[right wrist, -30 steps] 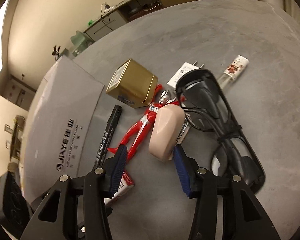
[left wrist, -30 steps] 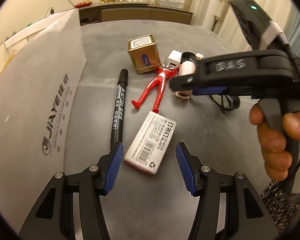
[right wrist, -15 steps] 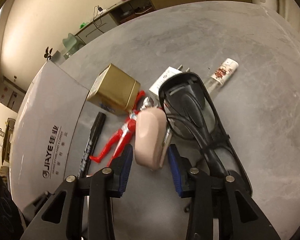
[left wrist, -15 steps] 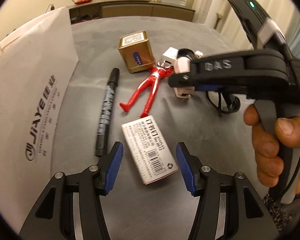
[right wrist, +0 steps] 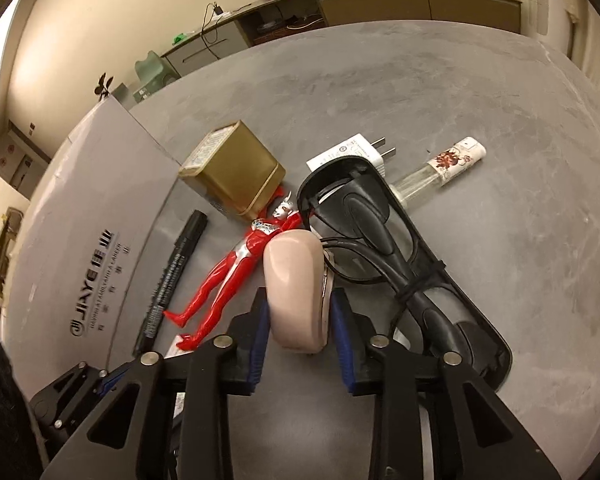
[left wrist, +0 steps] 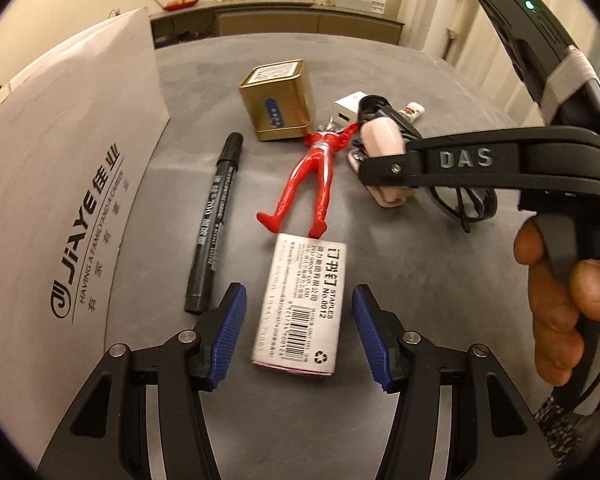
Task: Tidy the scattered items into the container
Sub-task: 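Grasp the staples box with the left tool while the right tool grasps the pink stapler, then lift the staples box and pink stapler and carry both toward the box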
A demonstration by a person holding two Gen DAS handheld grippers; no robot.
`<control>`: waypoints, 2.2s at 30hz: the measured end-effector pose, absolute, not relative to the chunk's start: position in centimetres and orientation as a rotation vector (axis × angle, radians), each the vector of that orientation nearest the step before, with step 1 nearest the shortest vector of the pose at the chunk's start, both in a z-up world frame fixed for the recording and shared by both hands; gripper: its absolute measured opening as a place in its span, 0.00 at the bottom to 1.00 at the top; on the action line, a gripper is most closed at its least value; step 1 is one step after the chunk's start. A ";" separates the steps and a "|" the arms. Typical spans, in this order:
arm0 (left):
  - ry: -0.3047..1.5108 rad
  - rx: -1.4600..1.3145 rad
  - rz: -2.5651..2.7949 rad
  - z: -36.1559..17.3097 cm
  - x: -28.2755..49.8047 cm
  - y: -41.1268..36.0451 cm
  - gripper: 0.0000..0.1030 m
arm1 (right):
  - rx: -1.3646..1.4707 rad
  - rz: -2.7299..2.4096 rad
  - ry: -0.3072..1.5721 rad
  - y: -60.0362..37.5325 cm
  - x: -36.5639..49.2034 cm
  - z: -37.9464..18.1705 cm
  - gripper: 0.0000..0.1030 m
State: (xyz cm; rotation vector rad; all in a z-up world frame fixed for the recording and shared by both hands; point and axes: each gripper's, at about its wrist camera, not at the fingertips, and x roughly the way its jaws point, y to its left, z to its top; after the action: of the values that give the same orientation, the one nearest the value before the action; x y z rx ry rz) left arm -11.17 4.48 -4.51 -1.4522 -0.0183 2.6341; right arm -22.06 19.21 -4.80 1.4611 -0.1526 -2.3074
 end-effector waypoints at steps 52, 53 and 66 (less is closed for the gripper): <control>-0.097 -1.360 2.700 -0.9 -8.4 1.9 0.38 | 1.393 -2.213 0.027 15.1 -15.1 -2.4 0.27; -0.099 -1.361 2.707 -0.6 -8.3 1.8 0.38 | 1.387 -2.216 0.031 15.0 -15.2 -2.3 0.27; -0.116 -1.332 2.787 2.9 -7.1 0.7 0.38 | 1.271 -2.298 0.141 13.9 -15.1 -0.3 0.27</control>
State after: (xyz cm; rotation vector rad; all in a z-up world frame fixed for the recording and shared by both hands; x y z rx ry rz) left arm -7.12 0.71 2.86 -1.3323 -0.1164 2.7872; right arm -15.15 13.85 -0.33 1.2706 0.1408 -2.2977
